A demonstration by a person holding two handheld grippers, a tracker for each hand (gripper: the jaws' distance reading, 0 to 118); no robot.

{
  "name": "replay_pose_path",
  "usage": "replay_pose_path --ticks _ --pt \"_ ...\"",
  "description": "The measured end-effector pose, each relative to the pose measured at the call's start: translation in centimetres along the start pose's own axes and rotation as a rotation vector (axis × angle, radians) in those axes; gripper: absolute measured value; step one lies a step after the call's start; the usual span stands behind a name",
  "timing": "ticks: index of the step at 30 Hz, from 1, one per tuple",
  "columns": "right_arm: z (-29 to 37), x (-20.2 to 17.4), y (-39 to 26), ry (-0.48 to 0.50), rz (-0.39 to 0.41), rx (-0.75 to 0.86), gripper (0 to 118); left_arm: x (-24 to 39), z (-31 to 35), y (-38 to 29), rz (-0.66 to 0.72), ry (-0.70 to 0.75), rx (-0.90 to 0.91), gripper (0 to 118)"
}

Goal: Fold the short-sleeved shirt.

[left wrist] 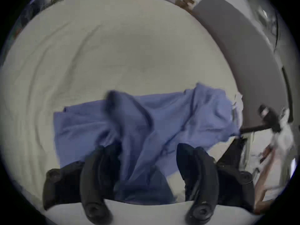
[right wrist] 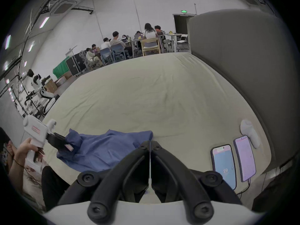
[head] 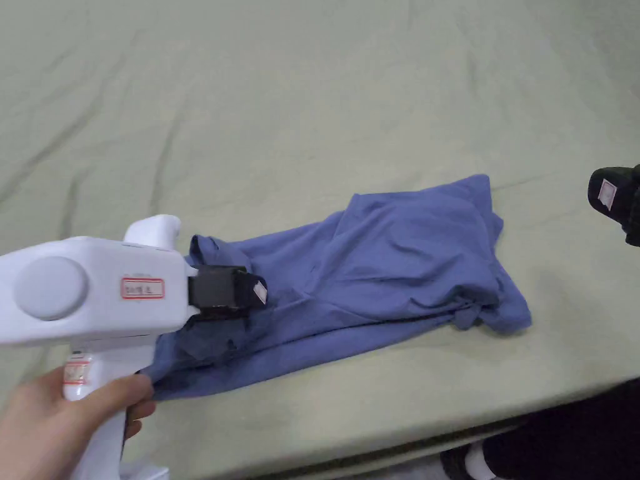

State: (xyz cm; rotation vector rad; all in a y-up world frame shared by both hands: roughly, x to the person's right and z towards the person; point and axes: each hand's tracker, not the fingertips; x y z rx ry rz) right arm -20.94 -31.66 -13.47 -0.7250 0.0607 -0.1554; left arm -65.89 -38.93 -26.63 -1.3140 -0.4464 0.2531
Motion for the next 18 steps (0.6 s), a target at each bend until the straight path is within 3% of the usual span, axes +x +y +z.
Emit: replay_pose_path --ticks 6,7,8,9,10,16,18 --pt "-0.8 -0.8 -0.1 0.025 -0.011 -0.003 4 0.0 11.6 -2.5 -0.045 0.256 0.299 75" --pt "-1.0 -1.1 0.0 0.028 -0.006 -0.007 4 -0.2 11.6 -2.9 -0.086 0.295 0.330 63" --pt "-1.2 -1.3 0.0 0.033 0.001 -0.011 4 -0.1 10.7 -2.4 -0.141 0.304 0.298 8" --pt "-1.4 -1.5 -0.1 0.038 0.009 -0.017 4 -0.4 8.9 -1.8 -0.117 0.312 0.231 0" --pt "-1.5 -1.8 -0.1 0.041 0.017 -0.022 4 -0.4 7.3 -1.5 -0.080 0.317 0.216 0" --pt "-1.4 -2.0 -0.2 0.014 0.050 -0.049 4 4.0 -5.6 0.3 -0.207 0.242 -0.011 0" --pt "-1.4 -1.9 -0.2 0.006 0.043 -0.054 4 6.5 -7.7 0.1 -0.275 0.313 -0.031 0"
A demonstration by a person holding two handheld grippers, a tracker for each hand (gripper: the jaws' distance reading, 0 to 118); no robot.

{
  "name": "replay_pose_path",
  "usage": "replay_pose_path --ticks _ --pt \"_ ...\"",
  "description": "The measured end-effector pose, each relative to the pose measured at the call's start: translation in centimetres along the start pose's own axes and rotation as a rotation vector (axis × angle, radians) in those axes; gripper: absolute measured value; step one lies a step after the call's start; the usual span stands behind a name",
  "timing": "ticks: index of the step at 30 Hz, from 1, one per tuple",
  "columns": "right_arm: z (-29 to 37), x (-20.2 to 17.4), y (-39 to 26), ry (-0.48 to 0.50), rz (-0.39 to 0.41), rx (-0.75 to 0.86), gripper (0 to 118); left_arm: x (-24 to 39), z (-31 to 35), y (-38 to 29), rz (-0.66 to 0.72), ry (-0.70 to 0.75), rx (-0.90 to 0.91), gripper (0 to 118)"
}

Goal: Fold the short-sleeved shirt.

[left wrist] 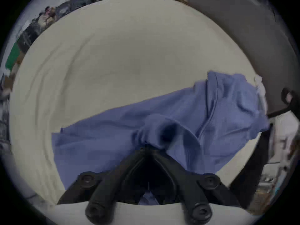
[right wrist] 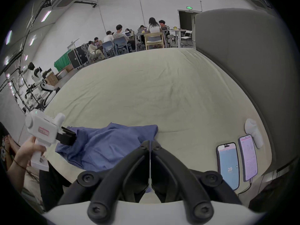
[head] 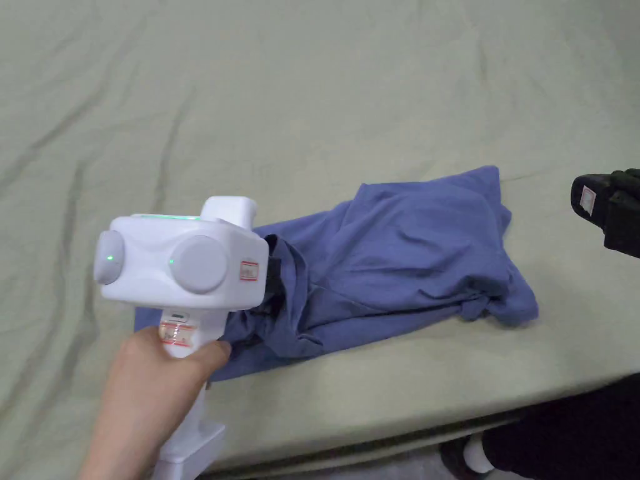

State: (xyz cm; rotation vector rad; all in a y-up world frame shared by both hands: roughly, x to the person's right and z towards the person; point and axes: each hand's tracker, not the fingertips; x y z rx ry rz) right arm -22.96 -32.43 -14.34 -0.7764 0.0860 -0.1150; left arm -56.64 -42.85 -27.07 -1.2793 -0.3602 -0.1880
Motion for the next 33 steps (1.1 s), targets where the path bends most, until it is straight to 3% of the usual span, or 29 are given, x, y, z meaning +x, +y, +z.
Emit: replay_pose_path --ticks 1,2,6,10,14,17,18,20,22,25,30,31,33 --pt "0.1 0.2 0.0 -0.007 -0.003 0.001 4 1.3 1.4 0.6 -0.056 0.103 0.023 0" --pt "0.2 0.3 0.0 -0.009 -0.004 0.001 4 1.7 1.8 0.8 -0.085 0.104 0.035 0" --pt "0.1 0.5 0.1 0.001 -0.020 0.011 4 3.0 3.7 1.6 0.041 -0.222 0.097 0" --pt "1.1 0.1 0.6 0.000 -0.022 0.039 4 3.9 5.0 1.3 0.047 -0.356 0.114 0" --pt "2.2 0.0 1.2 0.015 -0.014 0.064 4 -0.3 9.1 -0.2 0.115 -0.464 0.192 0" --pt "2.4 -0.4 1.3 0.021 -0.014 0.072 4 -6.9 11.2 -2.3 0.238 -0.538 0.261 1" --pt "2.4 -0.6 1.3 0.025 -0.015 0.073 4 -9.7 11.5 -3.3 0.293 -0.587 0.272 20" --pt "2.4 -1.1 1.2 0.047 -0.021 0.071 4 -14.9 10.3 -5.7 0.354 -0.601 0.283 89" --pt "2.1 -1.8 1.1 0.069 -0.020 0.060 4 -21.4 8.0 -8.3 0.470 -0.498 0.256 89" --pt "1.4 -3.2 1.0 0.079 0.004 0.032 4 -25.4 5.4 -11.0 0.565 -0.422 0.213 89" --pt "0.1 -5.0 1.2 0.097 0.037 -0.003 4 -20.7 1.3 -10.0 0.498 -0.694 0.123 89" --pt "-0.1 -5.2 1.3 0.098 0.043 -0.008 4 -19.4 0.1 -9.6 0.455 -0.668 0.097 89" --pt "-0.2 -5.6 1.6 0.098 0.056 -0.013 4 -18.0 0.1 -9.4 0.397 -0.487 0.126 74"
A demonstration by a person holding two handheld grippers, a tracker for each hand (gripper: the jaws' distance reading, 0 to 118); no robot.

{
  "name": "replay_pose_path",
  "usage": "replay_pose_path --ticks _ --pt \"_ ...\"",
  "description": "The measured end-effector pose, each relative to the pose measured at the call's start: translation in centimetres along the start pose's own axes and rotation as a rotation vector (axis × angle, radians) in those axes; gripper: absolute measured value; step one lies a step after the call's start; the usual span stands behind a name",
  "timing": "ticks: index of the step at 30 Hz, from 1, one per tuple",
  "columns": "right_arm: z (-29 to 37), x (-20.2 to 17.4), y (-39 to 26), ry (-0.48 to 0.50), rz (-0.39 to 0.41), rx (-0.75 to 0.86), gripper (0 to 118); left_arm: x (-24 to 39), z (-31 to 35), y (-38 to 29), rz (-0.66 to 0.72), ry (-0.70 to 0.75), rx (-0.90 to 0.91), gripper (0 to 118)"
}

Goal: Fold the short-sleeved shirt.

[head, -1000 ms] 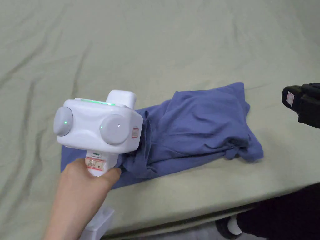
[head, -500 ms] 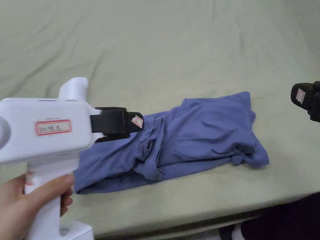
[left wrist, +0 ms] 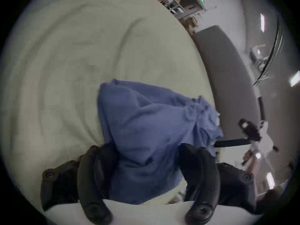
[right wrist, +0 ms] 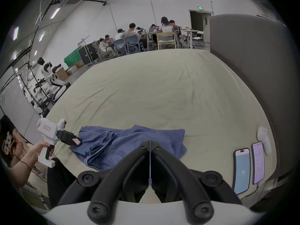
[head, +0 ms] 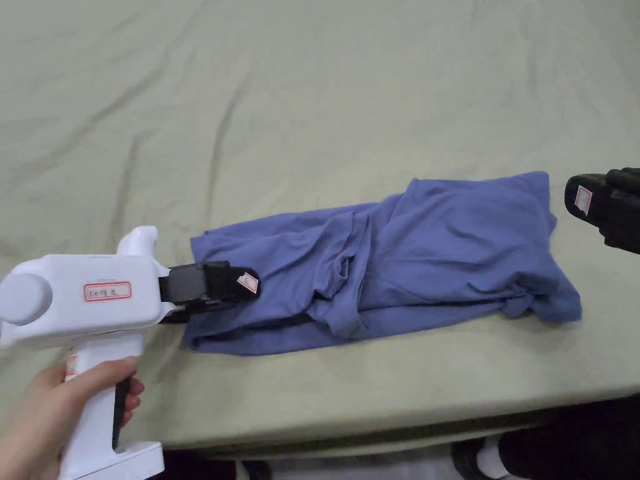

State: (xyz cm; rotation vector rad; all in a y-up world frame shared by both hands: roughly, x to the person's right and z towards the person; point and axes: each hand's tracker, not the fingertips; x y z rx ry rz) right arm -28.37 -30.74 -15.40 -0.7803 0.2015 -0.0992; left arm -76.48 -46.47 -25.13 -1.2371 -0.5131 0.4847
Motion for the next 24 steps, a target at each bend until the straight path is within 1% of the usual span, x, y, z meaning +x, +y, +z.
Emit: replay_pose_path --ticks 1,2,3,4,5,6,7,8,9,11,12,13,15,17,19,21,23,24 --pt "0.0 -0.1 0.1 0.001 0.004 0.002 4 0.3 0.3 -0.1 0.006 -0.007 0.012 41" --pt "0.0 0.0 0.2 0.007 0.007 0.004 4 0.3 0.9 -0.1 0.013 0.014 0.006 14" --pt "-0.1 0.1 0.2 0.015 0.006 0.006 4 -0.3 1.3 -0.2 0.025 0.000 0.022 14" --pt "-0.2 0.3 0.3 0.020 0.003 0.007 4 -0.2 2.1 -0.7 0.110 -0.048 0.038 14" --pt "-0.4 0.4 0.3 0.020 0.001 0.006 4 0.2 2.6 -1.1 0.112 -0.080 -0.013 14" --pt "-0.4 0.5 0.4 0.018 0.001 0.006 4 0.4 2.9 -1.3 0.096 -0.059 0.004 14" --pt "-0.4 0.5 0.3 0.014 0.000 0.007 4 0.3 3.6 -1.7 0.118 -0.052 0.048 14" --pt "-0.2 0.8 0.3 0.011 -0.003 0.011 4 0.0 4.3 -1.8 0.128 -0.041 0.053 14" --pt "-0.1 1.0 0.3 0.011 -0.009 0.015 4 -3.0 5.4 -0.7 0.162 -0.020 0.071 14" --pt "0.3 1.5 0.3 0.014 -0.022 0.031 4 -3.9 8.1 -0.6 0.194 -0.008 0.142 14" --pt "0.5 1.8 0.3 0.019 -0.028 0.033 4 -3.6 9.7 -0.4 0.196 0.045 0.172 14" --pt "0.6 2.0 0.2 0.016 -0.031 0.036 4 -2.4 11.5 -0.2 0.168 0.161 0.220 14" --pt "0.6 2.5 0.1 0.011 -0.034 0.043 4 0.0 13.4 0.6 0.042 0.386 0.205 14" --pt "0.5 3.0 0.1 0.010 -0.042 0.044 4 3.3 13.6 0.9 -0.012 0.509 0.167 14" --pt "0.5 3.5 0.0 0.009 -0.051 0.054 4 6.7 12.6 0.8 -0.120 0.536 0.152 14" --pt "0.6 4.0 -0.1 0.010 -0.059 0.057 4 10.0 10.7 0.9 -0.197 0.610 0.099 14" --pt "0.9 4.7 -0.3 0.012 -0.067 0.066 4 14.4 8.2 0.9 -0.326 0.625 0.054 14" --pt "1.1 5.1 -0.3 0.012 -0.072 0.069 4 16.4 7.0 0.9 -0.378 0.604 0.029 14"
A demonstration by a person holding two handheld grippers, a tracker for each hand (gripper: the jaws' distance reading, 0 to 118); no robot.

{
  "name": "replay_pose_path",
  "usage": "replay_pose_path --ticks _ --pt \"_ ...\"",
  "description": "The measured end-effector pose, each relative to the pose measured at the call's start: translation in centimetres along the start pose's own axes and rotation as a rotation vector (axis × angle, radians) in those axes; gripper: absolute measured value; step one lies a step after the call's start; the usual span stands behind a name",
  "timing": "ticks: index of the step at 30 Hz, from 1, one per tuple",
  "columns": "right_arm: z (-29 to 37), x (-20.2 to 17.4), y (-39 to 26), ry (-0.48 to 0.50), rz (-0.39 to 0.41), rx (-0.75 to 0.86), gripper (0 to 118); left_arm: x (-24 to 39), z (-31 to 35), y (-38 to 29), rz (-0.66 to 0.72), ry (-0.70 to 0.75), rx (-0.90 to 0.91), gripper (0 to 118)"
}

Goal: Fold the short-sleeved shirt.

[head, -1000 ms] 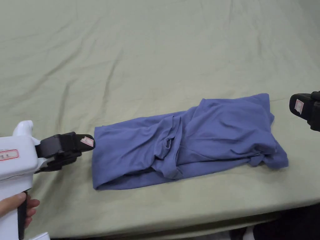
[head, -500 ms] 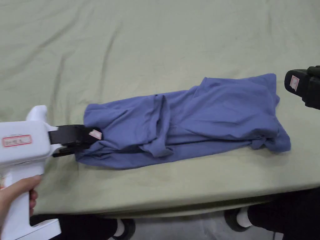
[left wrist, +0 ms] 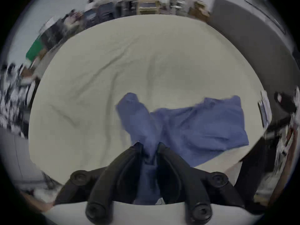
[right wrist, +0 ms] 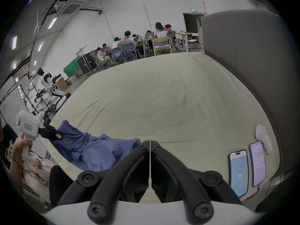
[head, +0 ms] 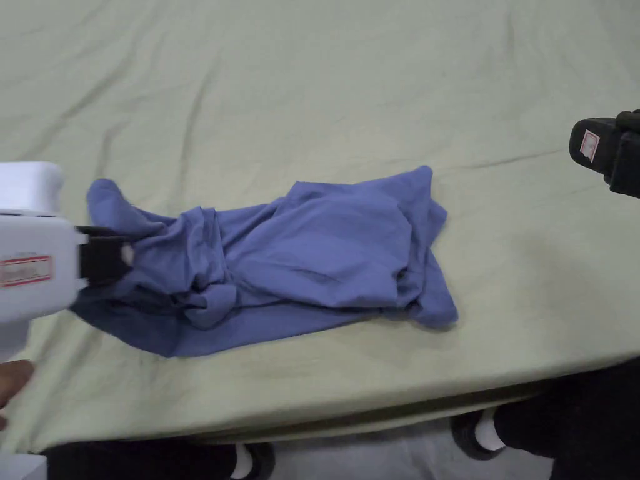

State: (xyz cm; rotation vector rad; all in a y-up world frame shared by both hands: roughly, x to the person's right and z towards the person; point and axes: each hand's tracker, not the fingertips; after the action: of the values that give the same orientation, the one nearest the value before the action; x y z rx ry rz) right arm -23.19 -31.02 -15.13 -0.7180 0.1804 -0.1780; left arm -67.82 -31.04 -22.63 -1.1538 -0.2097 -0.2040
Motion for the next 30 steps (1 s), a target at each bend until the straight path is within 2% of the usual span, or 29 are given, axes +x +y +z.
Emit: replay_pose_path --ticks 4,6,9,13,15,16,17,18,19,21,22,25,26,27,28,29,30 --pt "1.1 1.6 -0.3 -0.014 -0.022 0.020 4 8.8 -1.4 2.8 -0.194 -0.147 0.008 14" --pt "1.7 2.6 -0.7 -0.019 -0.042 0.026 4 12.2 -2.9 3.7 -0.254 -0.234 -0.025 14" --pt "2.5 4.2 -1.5 -0.045 -0.071 0.025 4 16.6 -5.5 4.7 -0.344 -0.287 -0.063 14" --pt "3.3 6.0 -2.6 -0.079 -0.108 0.014 4 19.2 -7.8 5.3 -0.350 -0.283 -0.118 14" --pt "3.4 6.6 -3.1 -0.091 -0.126 0.009 4 18.9 -8.9 5.5 -0.262 -0.313 -0.175 14" --pt "3.4 6.8 -3.2 -0.093 -0.137 0.005 4 18.3 -9.2 5.7 -0.179 -0.393 -0.201 21" --pt "3.3 6.9 -3.3 -0.094 -0.141 0.005 4 17.5 -9.1 5.7 -0.101 -0.499 -0.215 58" --pt "3.3 6.9 -3.3 -0.094 -0.145 0.003 4 16.4 -8.3 5.4 -0.036 -0.617 -0.232 80" --pt "3.3 6.8 -3.3 -0.092 -0.144 0.001 4 15.3 -6.6 5.1 -0.015 -0.652 -0.187 80" --pt "3.3 6.5 -3.2 -0.088 -0.135 -0.002 4 12.9 -2.6 4.8 -0.038 -0.599 -0.066 80" --pt "3.1 6.3 -3.1 -0.084 -0.131 -0.003 4 11.6 -1.1 4.7 -0.047 -0.526 -0.011 80" --pt "2.8 5.5 -2.9 -0.072 -0.116 -0.005 4 9.6 -0.3 4.4 -0.068 -0.206 0.070 80" --pt "2.7 5.3 -2.9 -0.071 -0.112 -0.005 4 9.4 -1.1 4.1 -0.078 -0.156 0.080 72" --pt "2.7 5.0 -2.9 -0.067 -0.106 -0.008 4 9.5 -2.4 4.0 -0.092 -0.139 0.070 42" --pt "2.7 4.8 -2.9 -0.069 -0.101 -0.012 4 10.3 -4.1 4.0 -0.092 -0.199 -0.004 6" --pt "2.7 4.6 -2.9 -0.071 -0.097 -0.014 4 11.4 -5.6 3.9 -0.058 -0.247 -0.039 0" --pt "2.7 4.5 -3.0 -0.072 -0.093 -0.020 4 12.5 -6.7 3.5 -0.025 -0.322 -0.076 0"
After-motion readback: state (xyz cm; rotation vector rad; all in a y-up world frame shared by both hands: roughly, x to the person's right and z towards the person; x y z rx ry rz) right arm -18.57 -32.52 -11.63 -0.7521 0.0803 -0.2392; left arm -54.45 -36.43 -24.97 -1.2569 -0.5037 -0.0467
